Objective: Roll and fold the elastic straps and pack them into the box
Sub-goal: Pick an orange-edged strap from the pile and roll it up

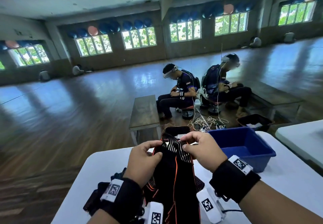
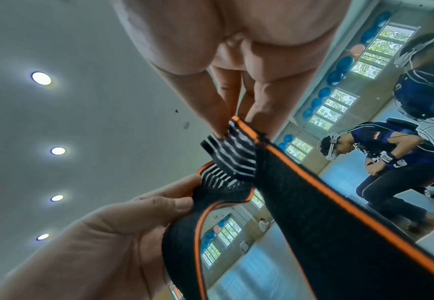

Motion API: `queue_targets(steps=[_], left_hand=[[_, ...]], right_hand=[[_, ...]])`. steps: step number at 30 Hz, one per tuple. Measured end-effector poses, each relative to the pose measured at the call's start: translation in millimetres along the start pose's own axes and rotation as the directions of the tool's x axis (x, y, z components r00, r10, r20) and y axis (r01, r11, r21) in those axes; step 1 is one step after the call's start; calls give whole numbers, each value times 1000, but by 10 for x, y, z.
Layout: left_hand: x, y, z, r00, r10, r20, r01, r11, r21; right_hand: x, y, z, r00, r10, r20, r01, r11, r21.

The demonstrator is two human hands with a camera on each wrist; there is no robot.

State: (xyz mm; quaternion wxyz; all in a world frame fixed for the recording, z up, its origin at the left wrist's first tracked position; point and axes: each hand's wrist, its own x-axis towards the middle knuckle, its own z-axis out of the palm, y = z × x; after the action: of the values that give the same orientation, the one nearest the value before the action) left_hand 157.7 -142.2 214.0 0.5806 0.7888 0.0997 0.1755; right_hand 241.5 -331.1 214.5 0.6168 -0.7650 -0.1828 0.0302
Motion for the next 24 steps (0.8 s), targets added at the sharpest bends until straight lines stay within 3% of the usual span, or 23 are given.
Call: queue_targets(steps=[3,5,13,18,24], left_hand=[[-103,84,261,983,161,-85,-148,979,142],[-186,149,447,971,205,-126,-185,971,150],[-359,87,909,953,202,-227,-202,979,21],[-328,74,915,953,231,-194,-236,972,1],[-188,-63,833,983,131,-129,-158,959,-233]], right_hand=[[6,57,-137,999,27,-41,-24,998,60],[-12,96,-204,997,50,-55,-44,993,110],[-150,187,-381,993,111,-37,-99,964,246],[-173,220,-311,993,117,-30,-106,963,248],[-177,152,-223,990,122,-63,-99,951,294]])
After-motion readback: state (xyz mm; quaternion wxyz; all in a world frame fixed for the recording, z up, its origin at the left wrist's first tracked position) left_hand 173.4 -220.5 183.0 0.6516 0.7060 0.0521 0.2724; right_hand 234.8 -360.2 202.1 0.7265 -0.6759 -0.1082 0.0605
